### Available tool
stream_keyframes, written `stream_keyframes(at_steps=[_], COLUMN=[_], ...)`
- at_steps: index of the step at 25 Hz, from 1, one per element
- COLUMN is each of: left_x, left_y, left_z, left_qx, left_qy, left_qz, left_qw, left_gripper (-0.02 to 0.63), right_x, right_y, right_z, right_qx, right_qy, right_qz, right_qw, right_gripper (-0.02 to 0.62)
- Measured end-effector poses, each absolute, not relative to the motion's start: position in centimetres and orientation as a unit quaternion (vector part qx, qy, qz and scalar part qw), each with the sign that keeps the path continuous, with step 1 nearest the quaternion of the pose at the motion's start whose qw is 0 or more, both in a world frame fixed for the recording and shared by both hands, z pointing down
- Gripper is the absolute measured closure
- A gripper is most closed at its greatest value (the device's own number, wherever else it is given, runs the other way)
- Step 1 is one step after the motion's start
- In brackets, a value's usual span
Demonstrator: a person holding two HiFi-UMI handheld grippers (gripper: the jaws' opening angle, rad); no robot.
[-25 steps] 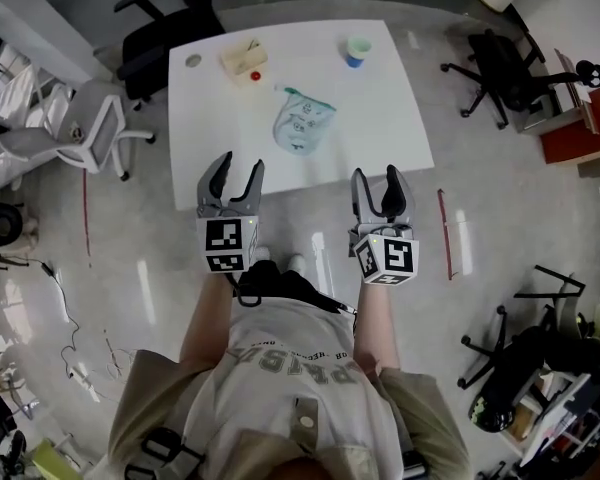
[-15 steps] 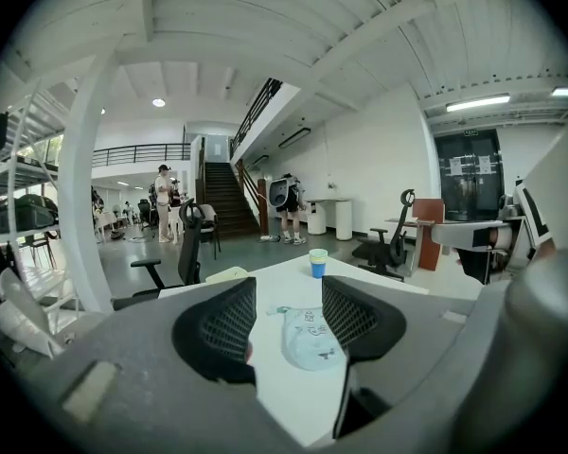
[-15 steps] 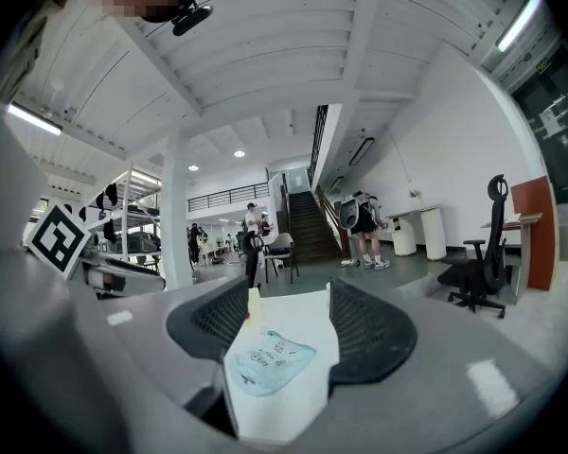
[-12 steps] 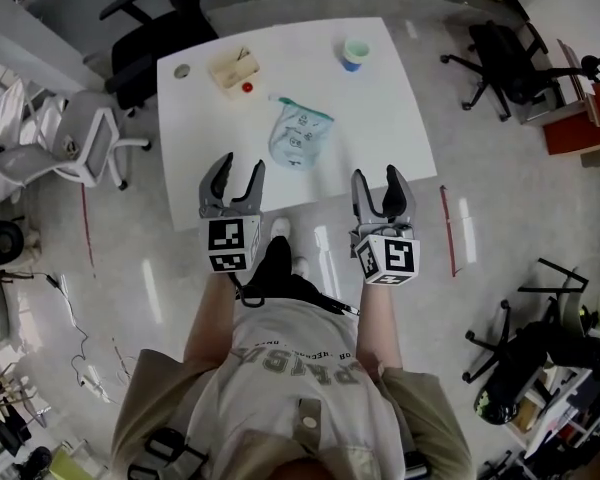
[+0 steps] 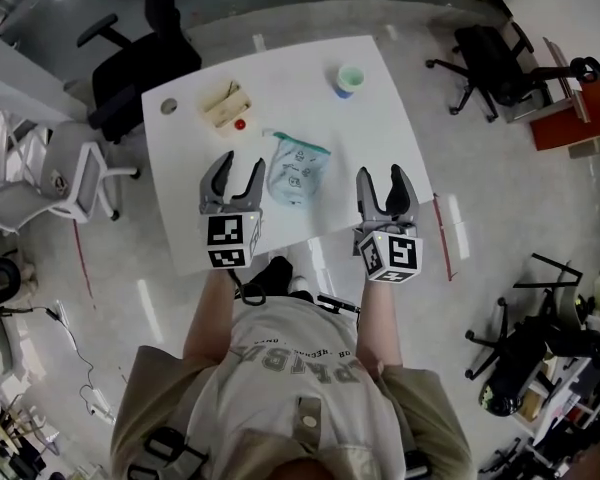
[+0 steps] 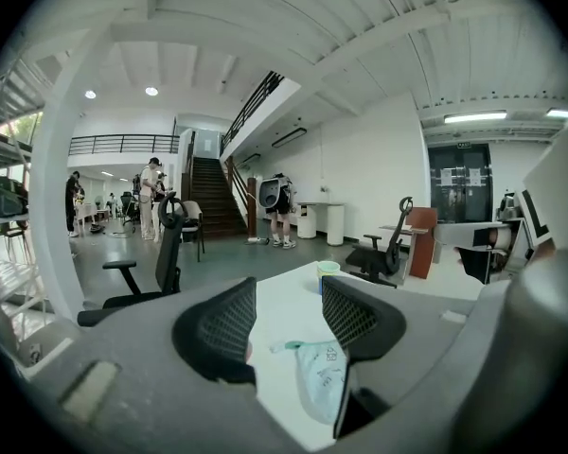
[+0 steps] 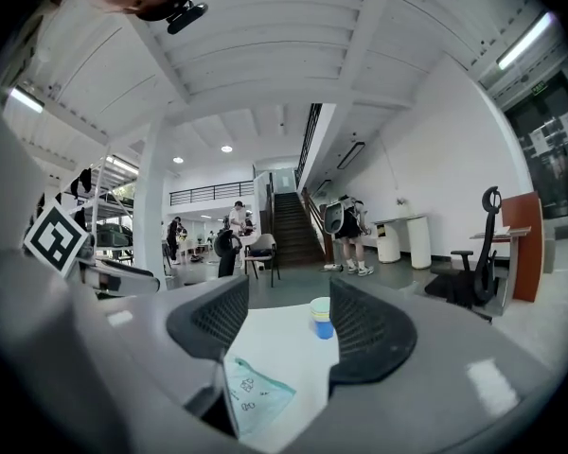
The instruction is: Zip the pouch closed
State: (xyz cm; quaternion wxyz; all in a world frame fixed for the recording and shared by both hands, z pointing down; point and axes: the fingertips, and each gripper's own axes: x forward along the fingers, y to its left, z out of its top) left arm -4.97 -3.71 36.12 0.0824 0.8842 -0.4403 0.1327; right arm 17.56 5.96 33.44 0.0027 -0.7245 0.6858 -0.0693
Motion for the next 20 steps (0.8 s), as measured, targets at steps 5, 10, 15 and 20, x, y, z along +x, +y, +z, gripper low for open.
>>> stream_keyframes(at_steps=[5,10,15,20], left_x=[-4.1,-4.0,-3.8,-3.5], left_y=[-7.5,-9.4,-9.9,-9.9], left_z=[36.1,37.3,39.7,42.0], left_qx=[0.889,0.890,0.886,0.879], left_qy=[-0.430,-0.423,-0.419,-0.421], left_qz=[0.131,0.142,0.165,0.185], left_qw=[0.083,0.094,0.110,0.127], left_gripper=[0.382,0.382,0.382,0.382], right_x=[18.2,18.1,17.9,17.8], right_y=[2.5,0.5,-0.6,-1.4], right_z=[33.0,34.1,36.5,39.0], right_qx=[-0.732,-0.731,-0.724,-0.710], right_qy=[0.679,0.678,0.682,0.692], right_qz=[-0.062,-0.076,-0.101,-0.125], right_qw=[-0.004,-0.015,-0.031,-0.040], right_gripper=[0.353,0.353,0.353,0.353])
